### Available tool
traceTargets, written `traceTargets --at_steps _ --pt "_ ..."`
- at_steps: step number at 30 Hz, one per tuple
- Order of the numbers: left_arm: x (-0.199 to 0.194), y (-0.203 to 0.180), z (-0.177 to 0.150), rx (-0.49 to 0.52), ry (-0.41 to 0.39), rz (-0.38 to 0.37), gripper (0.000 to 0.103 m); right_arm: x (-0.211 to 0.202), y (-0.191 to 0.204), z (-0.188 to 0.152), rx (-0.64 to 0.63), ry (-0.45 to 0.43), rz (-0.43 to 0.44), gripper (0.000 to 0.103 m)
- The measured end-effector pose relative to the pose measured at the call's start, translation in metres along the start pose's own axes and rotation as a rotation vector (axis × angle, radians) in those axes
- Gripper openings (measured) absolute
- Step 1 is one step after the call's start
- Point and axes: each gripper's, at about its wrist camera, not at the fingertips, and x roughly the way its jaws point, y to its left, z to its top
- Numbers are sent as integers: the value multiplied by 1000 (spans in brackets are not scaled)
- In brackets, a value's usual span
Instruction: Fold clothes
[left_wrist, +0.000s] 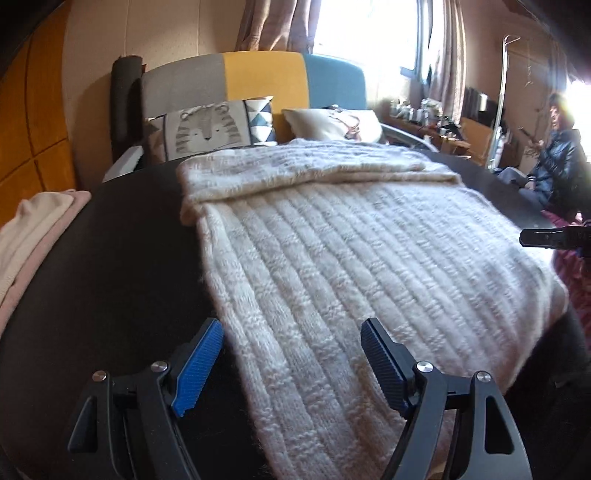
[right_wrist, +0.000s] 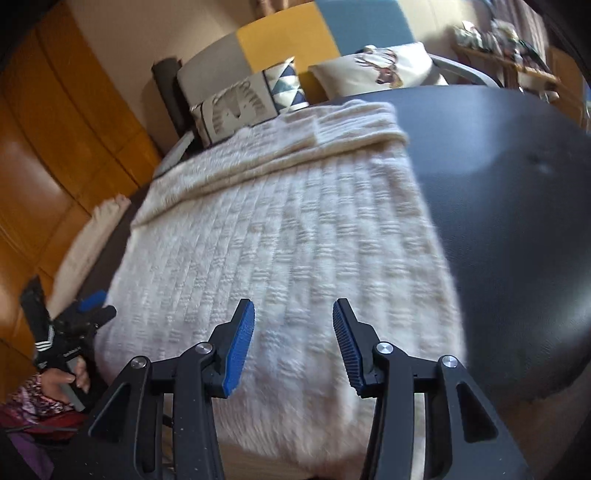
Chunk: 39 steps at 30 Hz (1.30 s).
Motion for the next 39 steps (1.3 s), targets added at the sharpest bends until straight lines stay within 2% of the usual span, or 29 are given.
traceTargets --at_steps 6,9,18,24,26,39 --pt "-9 33 -3 -110 129 -242 79 -28 -35 -8 -13 63 -38 48" --pt "-18 47 -11 -173 163 -316 79 -34 -49 -19 -9 104 -56 48" --pt "-37 43 -29 -136 183 -320 79 -27 -60 -32 -1 165 -47 48" --pt "-49 40 -40 -111 197 -324 79 -25 -64 -33 32 160 -23 50" --pt "-50 42 -41 -132 210 -350 79 -27 -67 -33 58 152 4 53" --pt "-42 50 -48 -299 238 -550 79 -27 -79 -39 193 130 162 55"
